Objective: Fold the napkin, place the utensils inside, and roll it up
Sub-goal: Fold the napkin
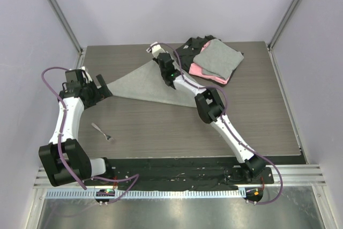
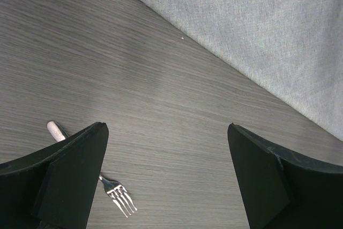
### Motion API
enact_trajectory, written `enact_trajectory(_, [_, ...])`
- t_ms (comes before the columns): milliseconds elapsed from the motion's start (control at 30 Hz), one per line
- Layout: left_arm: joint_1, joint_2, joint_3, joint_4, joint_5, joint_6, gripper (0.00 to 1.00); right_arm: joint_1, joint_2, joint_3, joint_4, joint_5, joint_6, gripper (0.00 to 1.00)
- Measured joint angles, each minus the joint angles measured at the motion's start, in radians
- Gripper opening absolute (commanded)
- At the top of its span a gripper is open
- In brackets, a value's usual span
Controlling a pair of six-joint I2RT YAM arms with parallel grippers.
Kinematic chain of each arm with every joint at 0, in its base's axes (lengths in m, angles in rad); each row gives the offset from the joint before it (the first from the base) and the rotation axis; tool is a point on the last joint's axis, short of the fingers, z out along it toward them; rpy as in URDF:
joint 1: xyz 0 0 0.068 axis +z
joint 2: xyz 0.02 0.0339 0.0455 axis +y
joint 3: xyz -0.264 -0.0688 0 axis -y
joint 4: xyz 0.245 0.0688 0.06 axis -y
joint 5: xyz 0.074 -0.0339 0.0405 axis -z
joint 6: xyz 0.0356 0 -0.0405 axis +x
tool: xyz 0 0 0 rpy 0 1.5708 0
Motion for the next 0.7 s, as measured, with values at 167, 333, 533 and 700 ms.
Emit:
enact_trajectory(167, [0.000, 0.000, 0.000, 0.000, 0.003, -0.002, 1.00, 0.006, 0.000, -0.008, 0.006, 0.011, -0.013, 0.01])
enact_trajectory(333, [0.000, 0.000, 0.000, 0.000, 0.008, -0.002, 1.00, 0.015, 0.000, -0.011, 0.011, 0.023, -0.028, 0.01])
enact_trajectory(533, [-0.001, 0.000, 0.000, 0.000, 0.015, -0.002, 1.00, 0.021, 0.000, -0.022, 0.024, 0.034, -0.045, 0.01])
enact_trajectory(700, [-0.002, 0.000, 0.000, 0.000, 0.015, -0.002, 1.00, 0.021, 0.000, -0.035, 0.028, 0.041, -0.053, 0.01])
